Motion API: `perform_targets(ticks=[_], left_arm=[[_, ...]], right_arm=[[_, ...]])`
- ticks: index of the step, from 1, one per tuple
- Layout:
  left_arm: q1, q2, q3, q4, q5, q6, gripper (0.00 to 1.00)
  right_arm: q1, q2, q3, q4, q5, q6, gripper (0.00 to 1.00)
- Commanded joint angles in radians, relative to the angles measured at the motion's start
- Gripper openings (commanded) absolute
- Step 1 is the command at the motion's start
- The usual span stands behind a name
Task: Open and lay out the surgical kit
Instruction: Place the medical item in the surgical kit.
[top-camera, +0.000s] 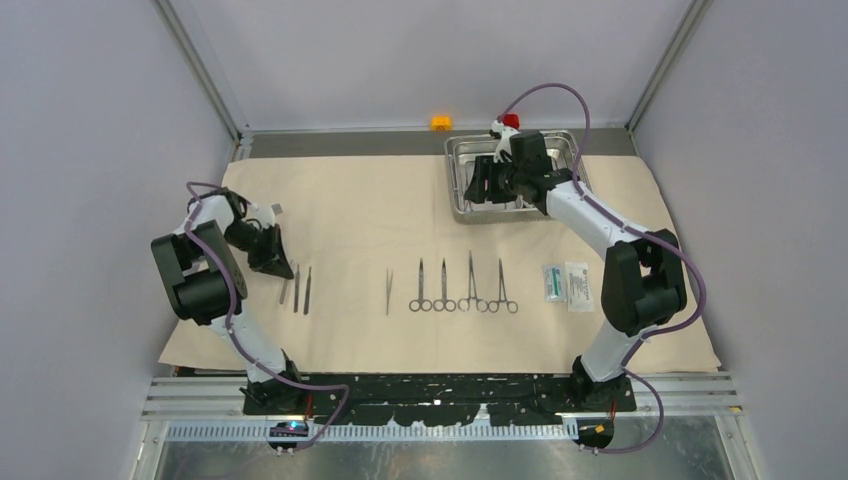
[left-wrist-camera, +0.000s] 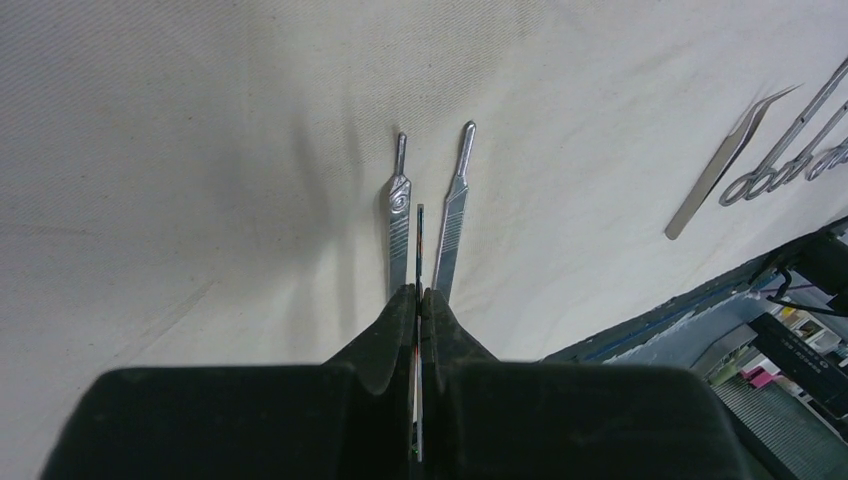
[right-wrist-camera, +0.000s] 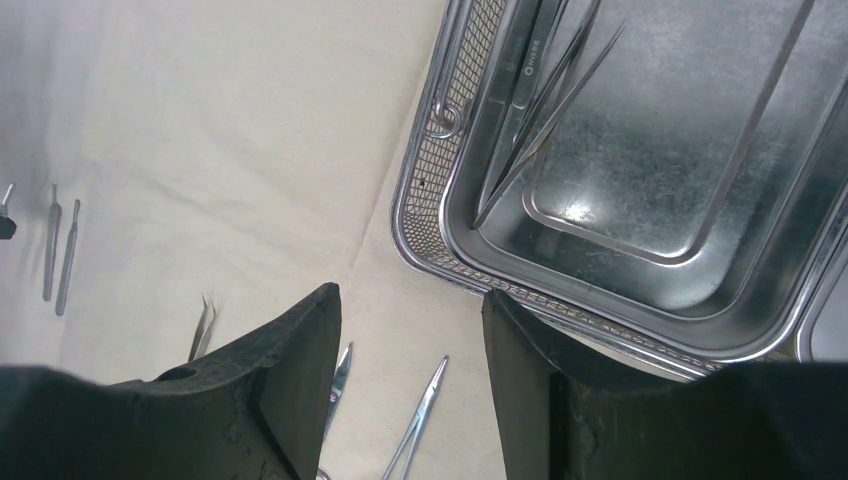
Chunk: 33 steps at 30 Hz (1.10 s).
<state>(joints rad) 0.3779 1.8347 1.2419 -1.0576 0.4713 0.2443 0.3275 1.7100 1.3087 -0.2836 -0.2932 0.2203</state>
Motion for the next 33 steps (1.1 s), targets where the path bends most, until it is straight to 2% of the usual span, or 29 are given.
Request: perform_targets(ticks=[1,24,33], left_arm=[[0.016,0.011,0.006,0.011,-0.025,0.019,0.0],[0.027,0.078,0.005,0.091,-0.022,-0.003,0.0],[0.028,0.104,0.0,0.096,-0.023,-0.002,0.06]], right_arm=[[-0.009,-0.039,-0.005,0.048,-0.014,0.001,0.59],[-0.021,-0.016,-0.001,0.048,-0.027,0.013,0.59],[-0.026,-0.016,-0.004,0.047,-0.032,0.016,0.59]])
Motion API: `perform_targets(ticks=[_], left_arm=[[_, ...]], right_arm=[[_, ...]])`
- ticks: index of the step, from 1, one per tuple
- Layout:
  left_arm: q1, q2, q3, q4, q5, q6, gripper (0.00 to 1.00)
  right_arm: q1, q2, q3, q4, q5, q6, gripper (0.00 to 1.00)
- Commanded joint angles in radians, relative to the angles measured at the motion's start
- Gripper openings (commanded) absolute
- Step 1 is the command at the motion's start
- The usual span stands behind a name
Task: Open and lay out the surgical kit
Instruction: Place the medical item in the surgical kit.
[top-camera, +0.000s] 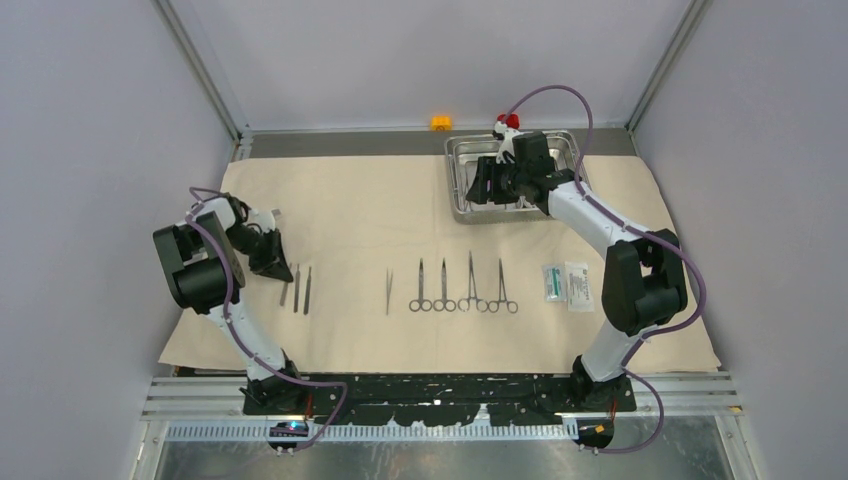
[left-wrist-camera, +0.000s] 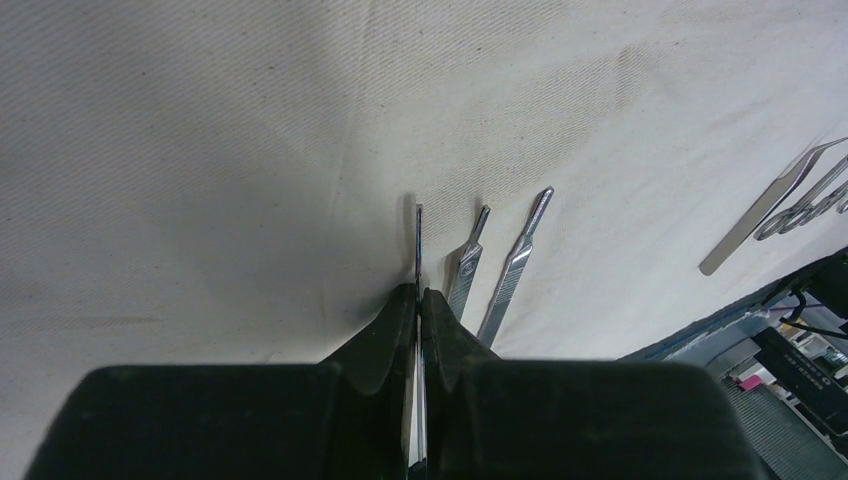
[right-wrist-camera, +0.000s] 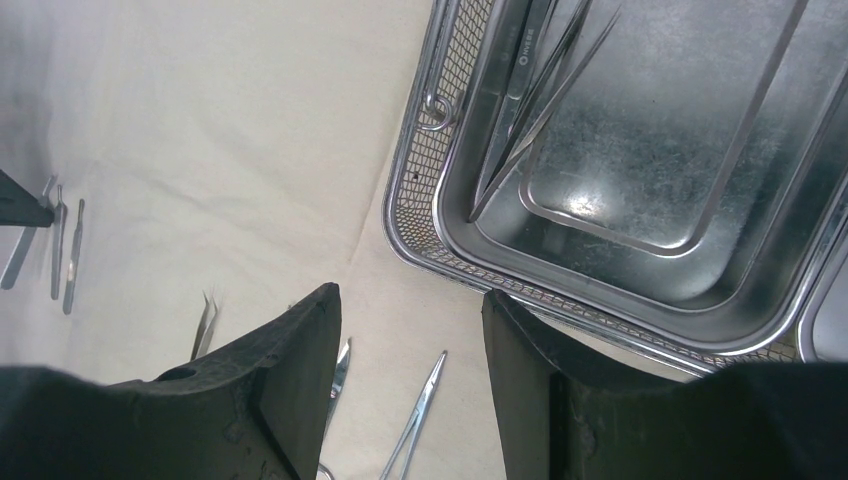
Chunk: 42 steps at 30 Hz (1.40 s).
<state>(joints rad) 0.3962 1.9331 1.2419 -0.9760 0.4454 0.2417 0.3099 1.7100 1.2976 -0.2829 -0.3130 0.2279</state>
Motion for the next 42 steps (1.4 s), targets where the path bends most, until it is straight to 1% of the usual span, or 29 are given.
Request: perform_targets(ticks=[1,5,10,30,42], left_arm=[[0.01,0.006,-0.002,0.016,-0.001,0.001,0.07],[0.01,0.003,-0.012,0.021,-0.013,-0.001,0.11],[0.01,-0.002,-0.025,0.022,-0.024,-0.001,0.14],[0.01,-0.053,-0.015,0.008,-0.096,0.011,0.15],[0.01,-0.088,0.01,-0.014,-0.105,0.017,0.2]], right_arm=[[-0.008,-0.016,0.007,0.046,-0.014,0.008,0.59],[-0.01,-0.015,0.008,0.047,-0.019,0.012,0.59],[-0.011,-0.015,0.006,0.046,-0.024,0.012,0.59],[-0.015,-0.013,0.005,0.046,-0.047,0.025,0.59],[-0.015,-0.011,0.005,0.047,-0.054,0.027,0.59]])
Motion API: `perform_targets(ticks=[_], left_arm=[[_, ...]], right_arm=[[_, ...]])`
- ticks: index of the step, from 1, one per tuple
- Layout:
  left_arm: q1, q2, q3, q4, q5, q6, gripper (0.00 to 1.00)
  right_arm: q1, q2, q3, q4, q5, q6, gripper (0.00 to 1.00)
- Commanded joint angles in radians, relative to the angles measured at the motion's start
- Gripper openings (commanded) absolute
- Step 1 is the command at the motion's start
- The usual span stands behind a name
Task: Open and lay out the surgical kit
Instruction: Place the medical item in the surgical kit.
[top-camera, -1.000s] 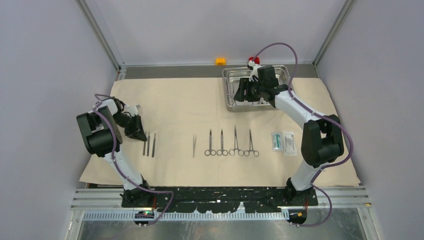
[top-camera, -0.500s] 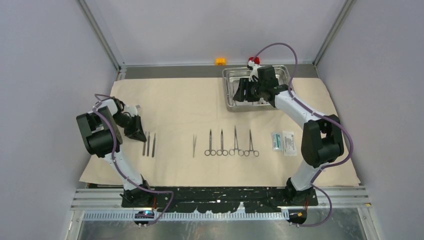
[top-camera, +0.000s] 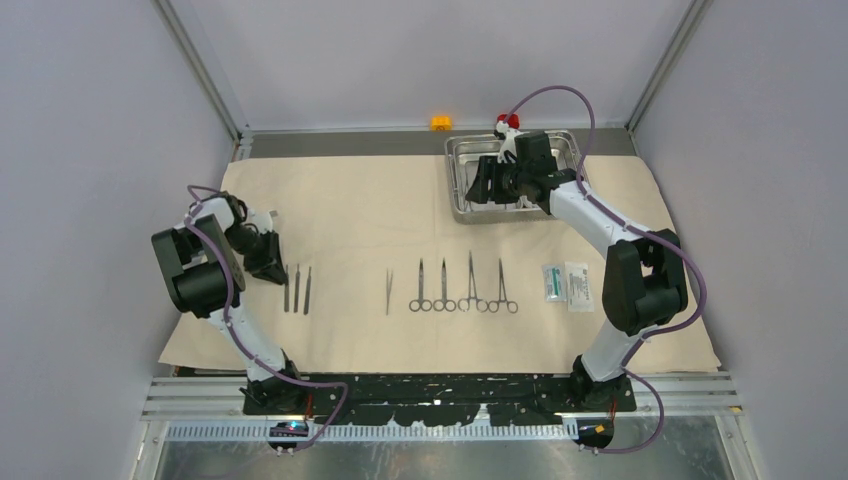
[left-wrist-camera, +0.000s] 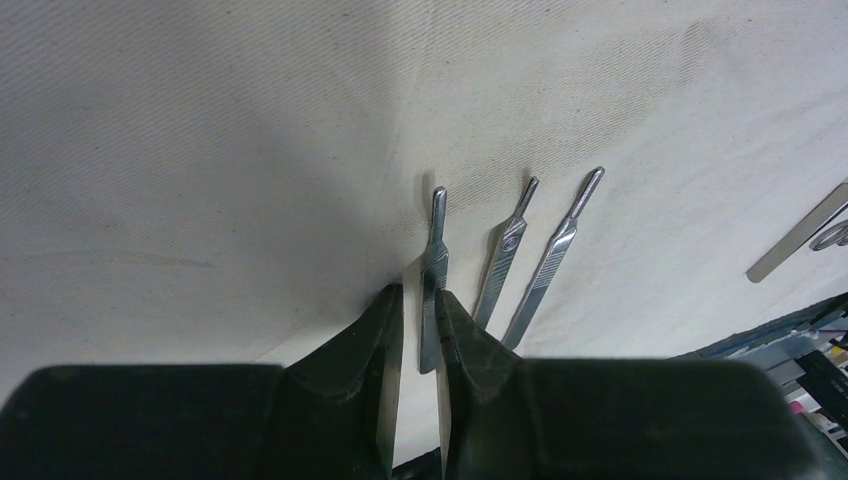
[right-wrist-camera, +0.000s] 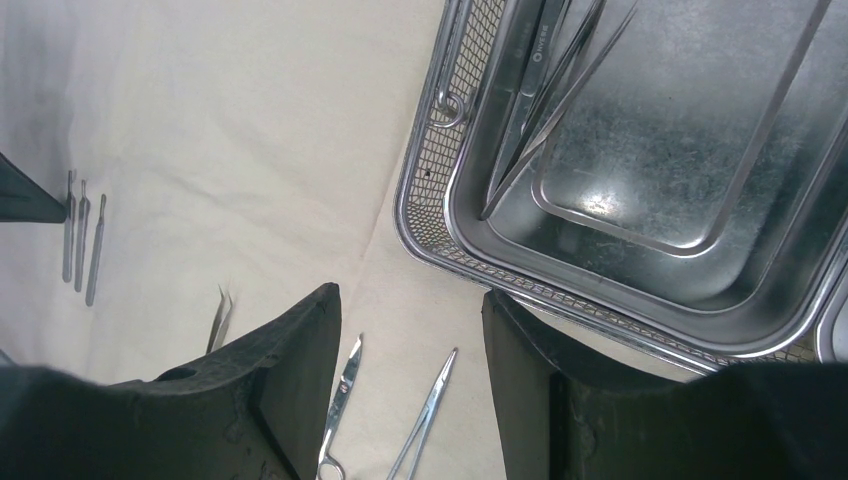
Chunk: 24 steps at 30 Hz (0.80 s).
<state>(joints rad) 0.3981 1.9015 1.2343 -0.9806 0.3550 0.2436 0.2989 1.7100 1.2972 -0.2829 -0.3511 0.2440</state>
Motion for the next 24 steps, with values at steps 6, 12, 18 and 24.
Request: perform_targets(ticks=[6,12,18,24], left_arm=[[0.008,-0.052,0.029,-0.022,0.01,0.015,0.21],[0.008,-0.04,0.033,-0.021,0.044,0.013,0.22],[0.006,-0.065,0.045,-0.017,0.085,0.011,0.23],[-0.002,-0.141,0.068,0.007,0.115,-0.004,0.24]], right_arm=[[-0.003,-0.01,0.007,0.047,-0.016,0.01,0.59],[-0.003,-0.01,0.006,0.048,-0.014,0.007,0.59],[-0.005,-0.008,0.008,0.047,-0.009,0.005,0.6],[-0.005,-0.004,0.03,0.027,0.046,-0.025,0.6]])
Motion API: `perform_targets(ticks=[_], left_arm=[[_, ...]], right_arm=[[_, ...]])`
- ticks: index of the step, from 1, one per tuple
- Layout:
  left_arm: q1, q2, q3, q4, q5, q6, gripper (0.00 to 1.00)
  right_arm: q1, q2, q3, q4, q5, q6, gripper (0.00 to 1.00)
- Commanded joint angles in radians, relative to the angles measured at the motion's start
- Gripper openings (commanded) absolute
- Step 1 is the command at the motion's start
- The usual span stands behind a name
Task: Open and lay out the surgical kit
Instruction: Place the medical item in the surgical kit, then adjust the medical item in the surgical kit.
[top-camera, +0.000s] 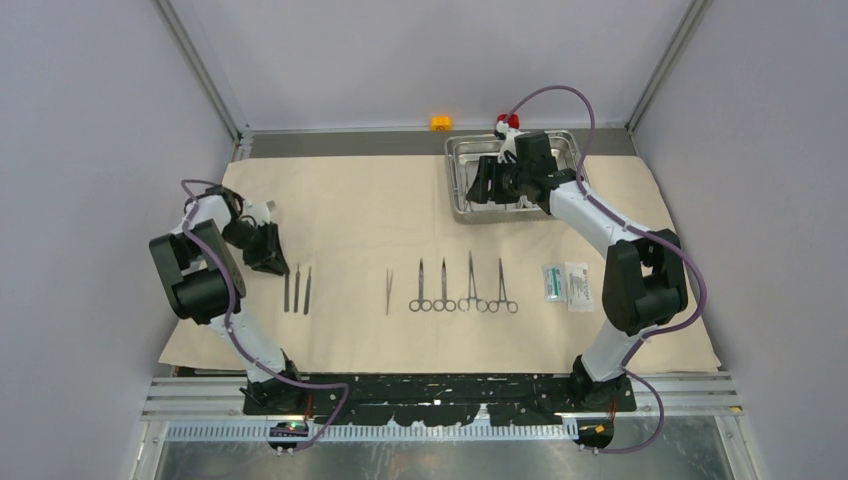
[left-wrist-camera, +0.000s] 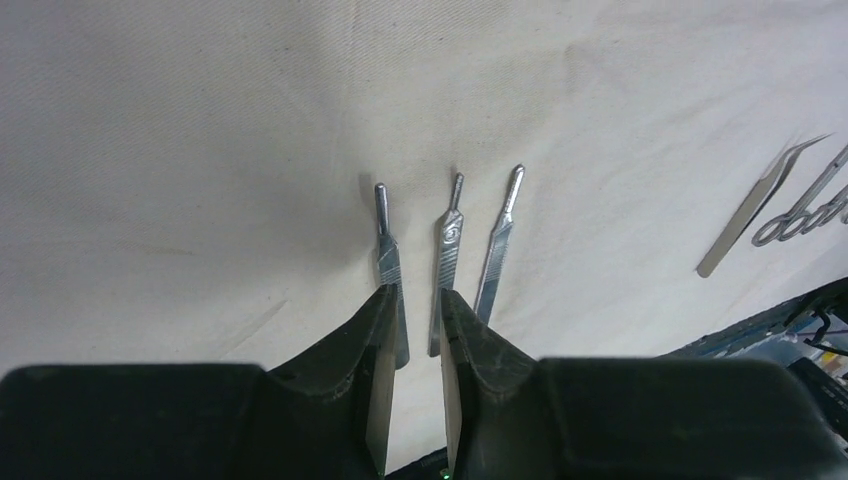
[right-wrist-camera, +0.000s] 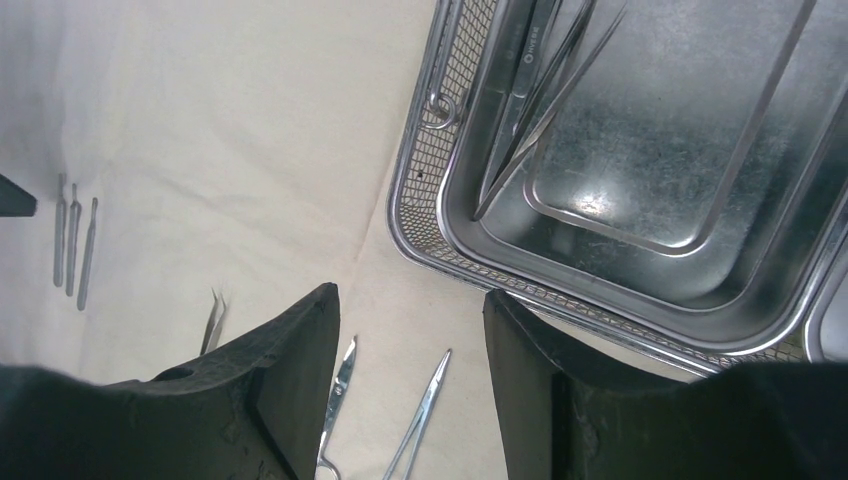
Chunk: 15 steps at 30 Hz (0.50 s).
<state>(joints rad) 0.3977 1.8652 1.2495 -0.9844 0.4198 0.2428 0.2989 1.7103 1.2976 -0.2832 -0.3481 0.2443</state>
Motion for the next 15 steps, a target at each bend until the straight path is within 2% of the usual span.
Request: perform_targets(ticks=[1,7,15], left_arm=[[-0.009,-0.121,0.053,0.022,0.05,-0.005,0.25],[-0.057,-0.21,0.035,0.099,0.04,-0.024,0.3],[-0.072,-0.197,0.028,0.138,-0.033,-0.031,0.3]], right_arm=[[-0.005,-0.004,0.044,0.017,0.061,-0.034,0.6],[-0.004,0.006,0.096,-0.013,0.098,-0.08,0.63],[-0.004,0.045,0.125,-0.015,0.058,-0.109,0.64]])
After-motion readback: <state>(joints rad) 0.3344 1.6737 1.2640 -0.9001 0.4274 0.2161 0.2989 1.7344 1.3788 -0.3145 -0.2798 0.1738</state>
